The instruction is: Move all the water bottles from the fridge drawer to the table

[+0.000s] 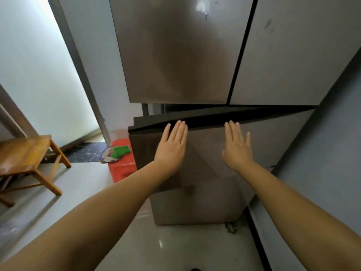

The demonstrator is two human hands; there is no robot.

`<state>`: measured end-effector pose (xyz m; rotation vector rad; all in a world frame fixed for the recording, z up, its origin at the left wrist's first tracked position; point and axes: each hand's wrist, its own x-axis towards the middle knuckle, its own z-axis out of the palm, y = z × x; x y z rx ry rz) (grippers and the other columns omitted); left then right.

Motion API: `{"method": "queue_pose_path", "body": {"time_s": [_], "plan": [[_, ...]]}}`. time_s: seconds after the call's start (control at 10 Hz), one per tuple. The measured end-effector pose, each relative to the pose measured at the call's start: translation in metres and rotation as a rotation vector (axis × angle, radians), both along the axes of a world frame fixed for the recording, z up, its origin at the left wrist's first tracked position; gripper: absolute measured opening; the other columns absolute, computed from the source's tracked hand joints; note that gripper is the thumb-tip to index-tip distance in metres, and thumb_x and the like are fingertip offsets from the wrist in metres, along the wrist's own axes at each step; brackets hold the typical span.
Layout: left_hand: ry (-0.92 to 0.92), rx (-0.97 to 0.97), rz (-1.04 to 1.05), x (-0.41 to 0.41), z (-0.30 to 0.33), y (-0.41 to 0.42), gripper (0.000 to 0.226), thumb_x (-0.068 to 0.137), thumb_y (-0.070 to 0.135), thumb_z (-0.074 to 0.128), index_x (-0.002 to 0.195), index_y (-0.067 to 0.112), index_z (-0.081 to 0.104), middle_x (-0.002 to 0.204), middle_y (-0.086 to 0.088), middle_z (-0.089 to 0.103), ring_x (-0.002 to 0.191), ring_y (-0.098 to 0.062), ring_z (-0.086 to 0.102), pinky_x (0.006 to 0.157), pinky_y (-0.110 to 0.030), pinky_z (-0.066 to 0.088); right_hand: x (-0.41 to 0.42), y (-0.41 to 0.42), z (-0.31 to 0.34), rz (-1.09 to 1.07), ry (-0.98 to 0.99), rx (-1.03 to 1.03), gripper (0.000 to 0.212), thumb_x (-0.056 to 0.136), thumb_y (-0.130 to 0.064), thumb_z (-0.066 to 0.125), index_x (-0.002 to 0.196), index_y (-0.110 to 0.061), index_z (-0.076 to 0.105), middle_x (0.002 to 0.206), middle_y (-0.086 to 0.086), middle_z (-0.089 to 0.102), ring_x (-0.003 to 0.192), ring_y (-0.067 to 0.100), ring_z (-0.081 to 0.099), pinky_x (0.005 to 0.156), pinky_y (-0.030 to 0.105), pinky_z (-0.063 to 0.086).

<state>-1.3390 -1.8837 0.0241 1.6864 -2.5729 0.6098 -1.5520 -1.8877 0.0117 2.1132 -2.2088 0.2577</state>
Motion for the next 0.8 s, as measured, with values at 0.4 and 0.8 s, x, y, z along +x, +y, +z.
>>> {"method": "queue_pose_path", "body": {"time_s": [0.4,0.8], "plan": [[0.163,-0.061,0.139,-0.005,-0.018,-0.109,0.074,0.091,0.031,0.049,0.152,0.015,0.009,0.151,-0.016,0.026,0.143,-0.033,0.013,0.117,-0.053,-0.005,-0.012,-0.077,-0.024,0.136,-0.011,-0.094,0.098,0.086,-0.02,0.057,0.15,-0.017,-0.017,0.162,-0.001,-0.01,0.146,0.015,-0.018,0.116,0.062,0.006],[0.435,-0.423,-0.029,-0.012,-0.069,-0.123,0.049,0.093,0.052,0.035,0.127,0.018,0.048,0.119,-0.011,0.053,0.12,-0.032,0.043,0.12,-0.048,0.003,-0.022,-0.093,-0.056,0.244,-0.056,-0.45,0.118,0.034,-0.033,0.082,0.142,-0.02,0.036,0.161,-0.007,-0.007,0.15,0.016,-0.005,0.084,0.06,0.048]]}}
